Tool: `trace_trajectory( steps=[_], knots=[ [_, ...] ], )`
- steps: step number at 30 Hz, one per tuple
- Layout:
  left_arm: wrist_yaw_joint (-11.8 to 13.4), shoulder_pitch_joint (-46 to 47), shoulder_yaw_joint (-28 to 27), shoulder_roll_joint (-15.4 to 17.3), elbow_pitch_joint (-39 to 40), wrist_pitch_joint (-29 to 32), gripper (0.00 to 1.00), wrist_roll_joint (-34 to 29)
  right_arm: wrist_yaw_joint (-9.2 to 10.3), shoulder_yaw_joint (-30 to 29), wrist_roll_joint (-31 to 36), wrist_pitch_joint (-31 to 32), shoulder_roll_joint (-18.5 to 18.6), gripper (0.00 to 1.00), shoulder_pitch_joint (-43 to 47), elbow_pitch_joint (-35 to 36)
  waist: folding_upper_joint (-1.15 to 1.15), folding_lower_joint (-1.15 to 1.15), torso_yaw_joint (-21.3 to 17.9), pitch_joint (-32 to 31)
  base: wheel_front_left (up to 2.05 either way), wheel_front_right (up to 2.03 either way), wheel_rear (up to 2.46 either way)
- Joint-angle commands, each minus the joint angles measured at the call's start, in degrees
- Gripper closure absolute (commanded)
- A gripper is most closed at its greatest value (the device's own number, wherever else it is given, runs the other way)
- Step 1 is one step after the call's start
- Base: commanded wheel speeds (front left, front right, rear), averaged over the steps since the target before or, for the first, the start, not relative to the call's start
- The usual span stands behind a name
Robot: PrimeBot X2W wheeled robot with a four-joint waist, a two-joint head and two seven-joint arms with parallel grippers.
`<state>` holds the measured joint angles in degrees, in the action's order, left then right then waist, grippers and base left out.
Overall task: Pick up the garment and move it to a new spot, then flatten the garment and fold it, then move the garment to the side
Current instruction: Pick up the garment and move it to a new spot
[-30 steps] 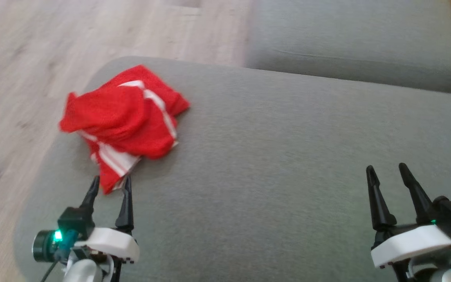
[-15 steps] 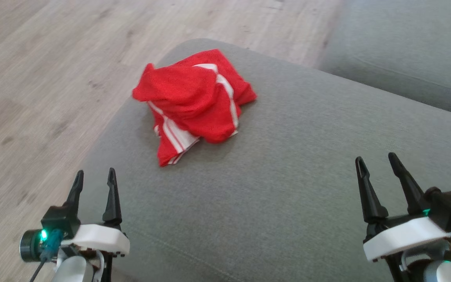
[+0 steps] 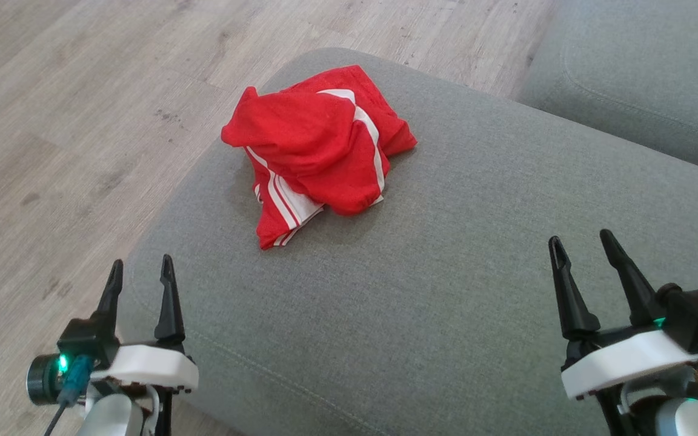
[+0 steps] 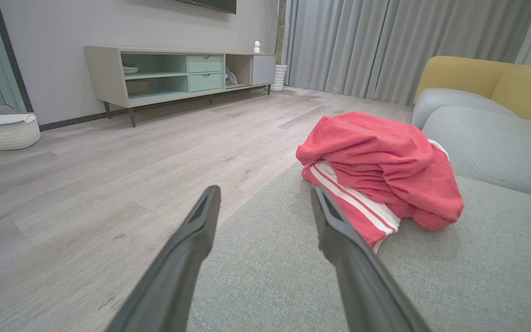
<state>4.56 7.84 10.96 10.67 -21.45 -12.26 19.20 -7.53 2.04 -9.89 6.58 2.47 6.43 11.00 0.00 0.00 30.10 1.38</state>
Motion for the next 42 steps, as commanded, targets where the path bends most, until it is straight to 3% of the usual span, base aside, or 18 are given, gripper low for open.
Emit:
trace_trajectory(
  steps=[1,12,19,30,42],
  knots=[
    [0.4,2.6,-2.0,1.0,2.0,-0.8,0.0,0.3,0.04,1.0,0.6,0.0,0.4,0.0,-2.9,2.4,0.0,0.0,0.0,0.1,0.0,0.0,0.0],
    [-0.4,7.3,-0.9,1.5,2.7,-1.0,0.0,-0.3,0.04,0.7,1.0,1.0,1.2,0.0,-3.6,4.2,0.0,0.0,-3.4,3.2,0.0,0.0,0.0],
    [-3.8,19.2,1.7,1.7,-0.3,3.6,0.0,-0.6,0.04,0.4,1.3,2.8,3.2,0.0,-5.2,6.9,0.0,0.0,-7.5,8.8,0.0,0.0,0.0],
    [-10.4,37.9,6.1,2.0,-19.6,15.8,0.0,1.1,0.04,-1.2,0.4,4.2,6.2,0.0,-9.1,10.6,0.0,0.0,-13.1,20.0,0.0,0.0,0.0],
    [-12.0,50.1,11.2,4.4,-34.8,25.3,0.0,2.6,0.04,-0.7,-0.8,2.4,7.0,0.0,-12.9,9.2,0.0,0.0,-17.5,25.9,0.0,0.0,0.0]
  ],
)
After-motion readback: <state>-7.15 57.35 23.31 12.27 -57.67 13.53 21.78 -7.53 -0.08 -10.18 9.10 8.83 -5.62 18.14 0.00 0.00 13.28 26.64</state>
